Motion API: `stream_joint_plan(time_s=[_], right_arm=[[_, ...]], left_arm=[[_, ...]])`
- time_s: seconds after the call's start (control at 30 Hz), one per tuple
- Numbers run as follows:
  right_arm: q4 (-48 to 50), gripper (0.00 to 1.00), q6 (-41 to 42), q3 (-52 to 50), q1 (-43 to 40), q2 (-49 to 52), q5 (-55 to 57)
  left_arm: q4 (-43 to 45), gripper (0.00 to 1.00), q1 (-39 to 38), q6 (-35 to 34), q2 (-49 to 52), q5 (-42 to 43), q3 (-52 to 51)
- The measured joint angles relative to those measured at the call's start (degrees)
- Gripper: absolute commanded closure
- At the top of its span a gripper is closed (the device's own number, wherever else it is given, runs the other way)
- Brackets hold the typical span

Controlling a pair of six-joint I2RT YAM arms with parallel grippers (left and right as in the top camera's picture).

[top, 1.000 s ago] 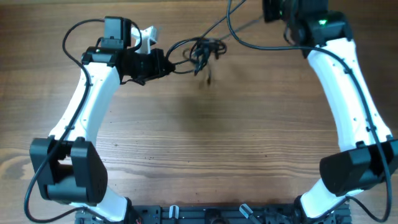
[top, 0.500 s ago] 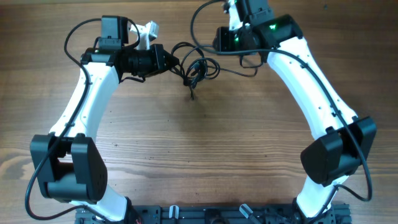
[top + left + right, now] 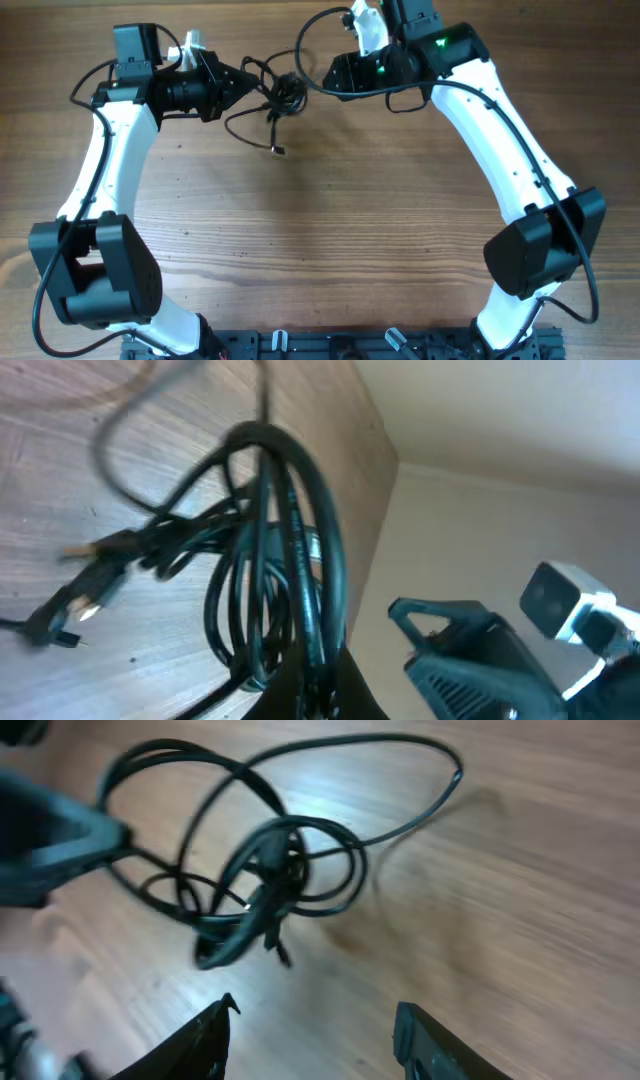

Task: Untangle cables

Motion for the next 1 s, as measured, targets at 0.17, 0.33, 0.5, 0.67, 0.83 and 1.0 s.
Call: stream_joint_plan(time_s=[0.17,0.33,0.5,0.67,0.83,1.0], right_arm=[[0.3,0.39,6.2,0.0,0.7,0.0,-3.3],[0.1,0.30,16.5,0.0,2.7,0.0,2.6],[2.8,0.26,22.6,-0.8,4.6,1.3,2.9],[9.3,0.40,26.3,-1.0,6.4,5.8,1.8],[14.2,0.87,29.3,-1.1,6.9,10.9,2.1],[10.4,0.67,26.4,-1.4,5.6,11.8,1.7]], left_arm=[[0.0,0.96,-0.2,-8.2,0.0,0.0,0.0],[0.0,0.96,-0.2,-15.1,0.0,0.0,0.0],[0.0,0.95,-0.2,-16.4,0.0,0.0,0.0],[0.0,0.89,-0.5,-16.6,0.0,0.0,0.0],[0.1,0.84,-2.2,-16.8,0.0,0.0,0.0],[-1.3,0.75,-3.1,-7.9,0.0,-6.6,0.0]])
